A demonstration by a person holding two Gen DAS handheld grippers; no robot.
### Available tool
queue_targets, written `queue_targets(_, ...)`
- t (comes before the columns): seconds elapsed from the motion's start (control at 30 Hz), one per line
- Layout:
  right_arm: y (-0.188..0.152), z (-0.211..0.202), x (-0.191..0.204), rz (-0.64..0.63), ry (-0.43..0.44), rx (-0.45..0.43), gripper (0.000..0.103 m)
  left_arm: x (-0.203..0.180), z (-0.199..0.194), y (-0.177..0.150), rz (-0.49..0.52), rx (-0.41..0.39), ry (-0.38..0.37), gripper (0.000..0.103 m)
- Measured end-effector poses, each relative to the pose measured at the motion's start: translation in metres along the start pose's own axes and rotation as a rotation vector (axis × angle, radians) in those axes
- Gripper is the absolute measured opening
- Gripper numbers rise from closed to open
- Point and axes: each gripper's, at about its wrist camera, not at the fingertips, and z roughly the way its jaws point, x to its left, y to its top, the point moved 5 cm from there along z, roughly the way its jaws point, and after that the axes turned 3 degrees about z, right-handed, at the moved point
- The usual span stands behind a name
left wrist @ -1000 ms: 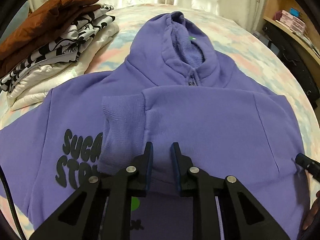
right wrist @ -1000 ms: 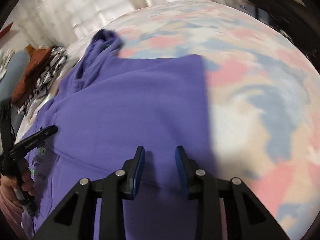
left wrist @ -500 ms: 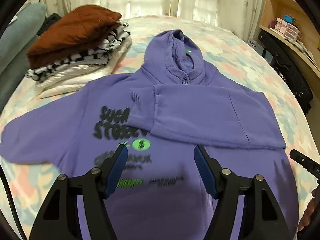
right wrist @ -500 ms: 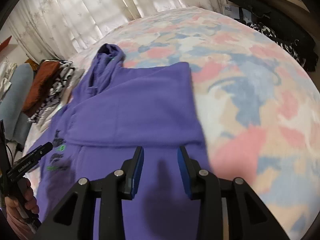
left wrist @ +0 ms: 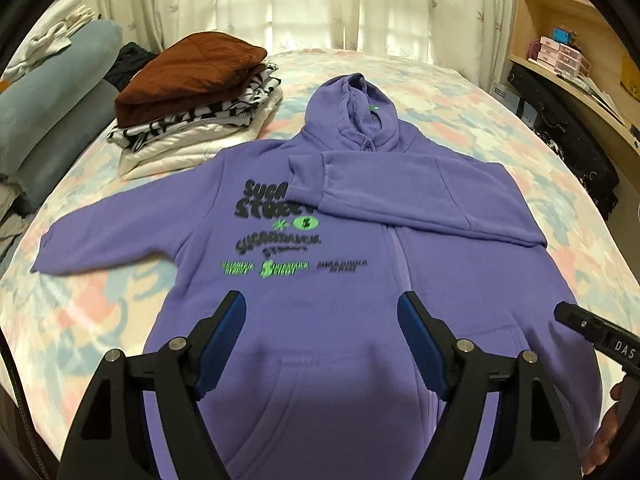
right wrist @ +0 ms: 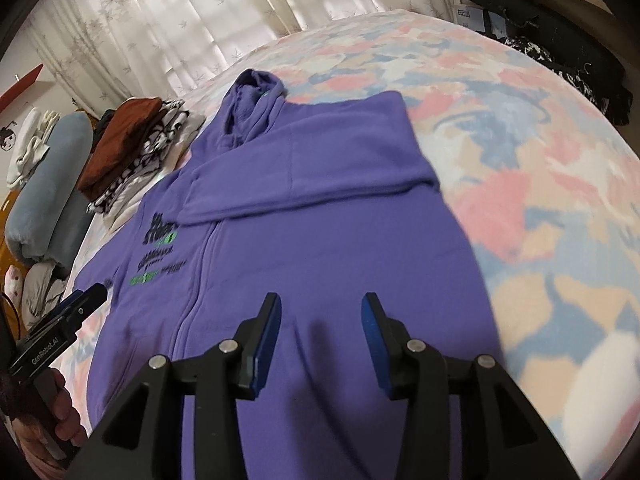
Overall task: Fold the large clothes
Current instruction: 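Grasp the other sleeve cuff with the left tool and lift it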
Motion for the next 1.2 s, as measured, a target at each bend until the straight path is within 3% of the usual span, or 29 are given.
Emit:
queue_targets(0.27, -0.032, -0.009, 0.024, -0.018, 0.027, 0.038, 0.045, 0.021, -0.024, -0.026, -0.033, 0.022, 0.006, 0.077)
queue_targets(0.37, -0.041, -0.015, 0.038, -0.047, 0.026, 0.032, 0.060, 0.032, -0.034, -0.034, -0.020, 0.025, 0.035, 0.077)
queue_targets(0.63, -0.052, -0.027, 0.092, -0.164, 0.036, 0.002, 0.061, 0.078, -0.055, -0.044, -0.094, 0.025, 0.037, 0.077)
queue_targets(0.87, -0.058, -0.027, 0.149, -0.286, 0.049, -0.030, 0.061, 0.130, -0.049, -0.052, -0.188, 0.039, 0.034, 0.077)
queue_targets(1.03, -0.059, -0.008, 0.182, -0.328, 0.053, -0.010, 0.061, 0.174, -0.036, -0.060, -0.272, 0.051, 0.018, 0.077)
queue_targets(1.2, -0.055, 0.010, 0.222, -0.401, 0.057, -0.050, 0.061, 0.223, -0.012, -0.069, -0.365, 0.059, 0.014, 0.077)
